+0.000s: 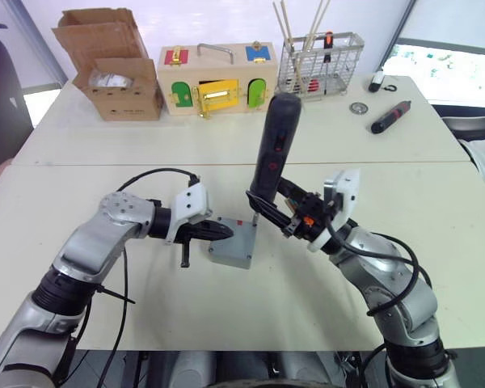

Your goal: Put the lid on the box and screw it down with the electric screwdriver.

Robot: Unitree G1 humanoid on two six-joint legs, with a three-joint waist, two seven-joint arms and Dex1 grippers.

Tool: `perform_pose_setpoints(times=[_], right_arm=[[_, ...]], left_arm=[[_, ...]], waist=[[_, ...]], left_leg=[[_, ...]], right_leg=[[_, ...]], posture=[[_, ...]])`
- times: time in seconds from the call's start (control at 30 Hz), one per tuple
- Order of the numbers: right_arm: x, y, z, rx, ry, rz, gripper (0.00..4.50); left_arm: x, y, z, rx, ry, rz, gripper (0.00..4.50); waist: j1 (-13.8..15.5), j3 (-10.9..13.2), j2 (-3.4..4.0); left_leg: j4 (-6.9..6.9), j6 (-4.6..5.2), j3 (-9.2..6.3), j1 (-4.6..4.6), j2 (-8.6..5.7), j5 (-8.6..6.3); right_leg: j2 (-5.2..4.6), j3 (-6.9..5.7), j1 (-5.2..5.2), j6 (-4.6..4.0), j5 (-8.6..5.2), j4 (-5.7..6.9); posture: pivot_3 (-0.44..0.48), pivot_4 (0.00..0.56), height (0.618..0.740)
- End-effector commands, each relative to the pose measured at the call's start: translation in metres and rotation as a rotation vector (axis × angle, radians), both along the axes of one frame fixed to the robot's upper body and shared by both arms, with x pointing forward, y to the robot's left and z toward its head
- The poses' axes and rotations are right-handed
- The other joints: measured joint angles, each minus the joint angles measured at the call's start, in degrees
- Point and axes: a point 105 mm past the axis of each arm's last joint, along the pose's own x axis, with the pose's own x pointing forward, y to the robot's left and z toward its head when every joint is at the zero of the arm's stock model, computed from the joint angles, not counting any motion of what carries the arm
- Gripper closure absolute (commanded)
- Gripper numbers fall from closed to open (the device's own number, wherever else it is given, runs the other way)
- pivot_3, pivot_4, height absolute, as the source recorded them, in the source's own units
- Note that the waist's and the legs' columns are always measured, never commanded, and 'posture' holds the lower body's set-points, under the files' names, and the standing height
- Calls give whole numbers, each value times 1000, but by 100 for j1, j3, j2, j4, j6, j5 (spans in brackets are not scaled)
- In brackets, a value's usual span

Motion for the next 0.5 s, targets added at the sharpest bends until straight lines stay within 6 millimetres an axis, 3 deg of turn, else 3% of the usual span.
perform_pose_setpoints(times=[0.03,0.3,0.5], right_arm=[[-5,1,9,7,-48,15,2715],[-7,5,-13,-110,-12,49,2715],[2,5,-23,-140,25,14,2715]], left_arm=[[0,5,-8,35,25,23,4500],[-2,3,-10,37,26,17,4500],[-3,2,-12,49,23,8,4500]], waist=[[-1,0,0],[-1,-5,0],[0,-6,-2]], left_leg=[[0,0,0,0,0,0],[0,0,0,4,0,0],[-6,2,-1,40,1,-1]], right_leg=[[0,0,0,0,0,0],[0,0,4,0,0,0],[1,0,42,0,0,-4]], posture=[[0,150,740],[0,150,740],[0,150,740]])
